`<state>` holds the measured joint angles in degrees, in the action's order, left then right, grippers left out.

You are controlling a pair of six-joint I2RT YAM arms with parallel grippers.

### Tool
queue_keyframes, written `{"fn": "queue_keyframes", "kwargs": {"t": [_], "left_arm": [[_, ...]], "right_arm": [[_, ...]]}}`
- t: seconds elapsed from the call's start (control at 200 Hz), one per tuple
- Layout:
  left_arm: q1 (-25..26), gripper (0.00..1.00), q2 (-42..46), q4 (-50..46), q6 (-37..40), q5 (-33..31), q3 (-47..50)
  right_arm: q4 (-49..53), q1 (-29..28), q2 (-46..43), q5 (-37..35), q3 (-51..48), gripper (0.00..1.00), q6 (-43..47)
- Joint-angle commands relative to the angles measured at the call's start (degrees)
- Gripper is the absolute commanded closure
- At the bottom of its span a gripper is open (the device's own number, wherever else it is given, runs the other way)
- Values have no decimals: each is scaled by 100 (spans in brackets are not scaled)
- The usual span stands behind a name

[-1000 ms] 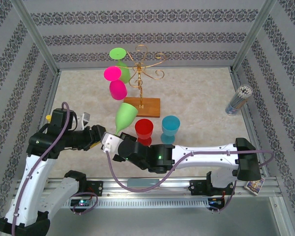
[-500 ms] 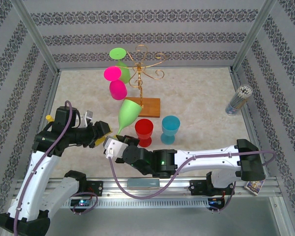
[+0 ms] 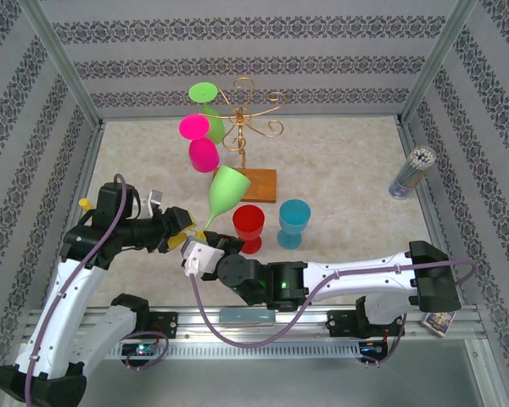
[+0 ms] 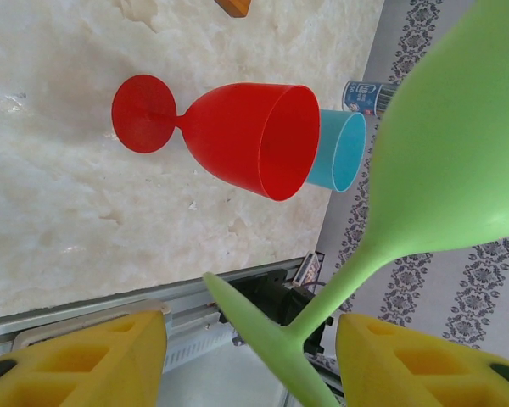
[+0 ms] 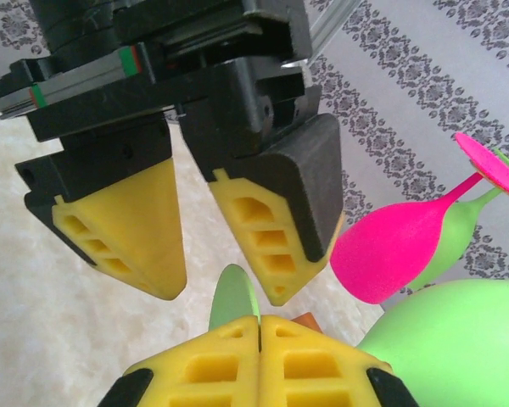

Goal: Take the wine glass off the wine glass rack

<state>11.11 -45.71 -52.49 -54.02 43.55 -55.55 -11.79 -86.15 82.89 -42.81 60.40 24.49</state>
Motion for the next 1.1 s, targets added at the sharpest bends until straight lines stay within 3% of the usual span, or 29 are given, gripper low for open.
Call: {"fn": "queue_keyframes", "kwargs": {"t": [0.0,1.094], "left_arm": [[-74,46,27,351,-191,182,71],[-79,52,71,802,-592,433,246]], "right_arm": [[-371,-86,-119,-235,-82,100,218],[-719,-69,265,-545,41,100,611]]}}
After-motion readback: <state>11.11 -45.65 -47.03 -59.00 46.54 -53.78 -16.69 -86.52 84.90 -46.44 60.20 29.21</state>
